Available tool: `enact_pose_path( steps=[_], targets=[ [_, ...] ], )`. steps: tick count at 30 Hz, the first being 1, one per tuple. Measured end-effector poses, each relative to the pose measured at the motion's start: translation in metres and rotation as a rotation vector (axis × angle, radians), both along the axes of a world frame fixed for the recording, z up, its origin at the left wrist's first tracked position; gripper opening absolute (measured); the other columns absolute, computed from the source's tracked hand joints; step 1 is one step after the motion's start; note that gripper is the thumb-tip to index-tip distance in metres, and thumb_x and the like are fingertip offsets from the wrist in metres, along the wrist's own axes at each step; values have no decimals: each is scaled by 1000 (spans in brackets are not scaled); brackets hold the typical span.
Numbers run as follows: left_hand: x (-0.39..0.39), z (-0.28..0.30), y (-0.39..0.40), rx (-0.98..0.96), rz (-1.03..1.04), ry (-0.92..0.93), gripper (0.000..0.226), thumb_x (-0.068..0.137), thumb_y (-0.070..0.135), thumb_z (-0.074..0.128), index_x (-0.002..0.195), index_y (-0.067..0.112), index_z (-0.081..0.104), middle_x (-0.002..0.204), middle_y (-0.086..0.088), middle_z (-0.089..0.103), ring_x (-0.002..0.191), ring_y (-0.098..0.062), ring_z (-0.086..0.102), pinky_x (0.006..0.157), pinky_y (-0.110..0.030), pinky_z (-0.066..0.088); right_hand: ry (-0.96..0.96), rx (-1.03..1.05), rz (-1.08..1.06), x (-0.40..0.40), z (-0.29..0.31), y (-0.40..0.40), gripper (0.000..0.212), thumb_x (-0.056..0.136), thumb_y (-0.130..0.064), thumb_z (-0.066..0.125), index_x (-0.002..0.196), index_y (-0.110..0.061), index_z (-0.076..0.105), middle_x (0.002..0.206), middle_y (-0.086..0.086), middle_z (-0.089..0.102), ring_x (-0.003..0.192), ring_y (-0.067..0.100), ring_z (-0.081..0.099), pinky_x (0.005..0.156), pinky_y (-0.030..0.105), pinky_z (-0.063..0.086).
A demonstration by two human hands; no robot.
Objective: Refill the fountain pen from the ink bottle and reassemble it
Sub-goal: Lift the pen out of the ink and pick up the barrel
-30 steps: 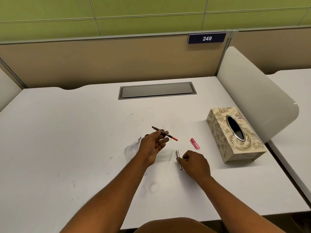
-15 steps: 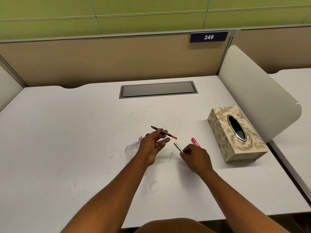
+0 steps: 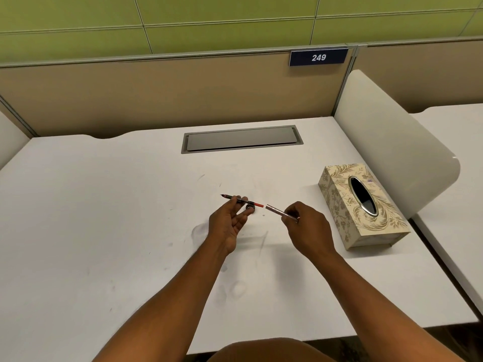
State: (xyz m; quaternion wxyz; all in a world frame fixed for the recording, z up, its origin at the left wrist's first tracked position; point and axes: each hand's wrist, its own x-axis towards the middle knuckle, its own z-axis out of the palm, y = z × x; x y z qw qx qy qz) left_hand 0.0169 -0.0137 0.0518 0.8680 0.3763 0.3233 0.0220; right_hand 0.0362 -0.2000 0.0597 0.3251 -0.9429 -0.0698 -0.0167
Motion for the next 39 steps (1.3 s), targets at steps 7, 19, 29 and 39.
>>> enact_pose_path(
  steps=[7,19,29,39],
  targets=[
    [-3,3,3,-8,-10,-17,14,96,24,63,102,12,69,100,-3,79,83,-24,77,56,-18,54,-27,-34,27,2,4,7,6,90,-27,61,93,-23,64,85,-6,66,78,17,59,66,33,47],
    [-9,9,4,54,-78,-38,16,96,23,64,104,12,72,101,-2,78,86,-24,77,54,-16,51,-17,-32,52,-1,3,22,10,92,-29,60,97,-21,65,91,-5,66,79,17,58,66,30,41],
    [-11,15,1,125,-174,-26,15,95,28,64,92,20,77,96,-1,78,75,-18,76,48,-14,46,34,61,43,6,6,33,10,90,-31,62,95,-24,67,93,-8,66,85,15,60,73,32,46],
    [-9,11,7,120,-207,-16,15,94,28,65,98,17,75,100,-1,79,72,-17,76,49,-15,49,21,47,79,7,4,37,14,92,-31,61,98,-22,70,93,-6,62,83,11,55,70,27,37]
  ],
)
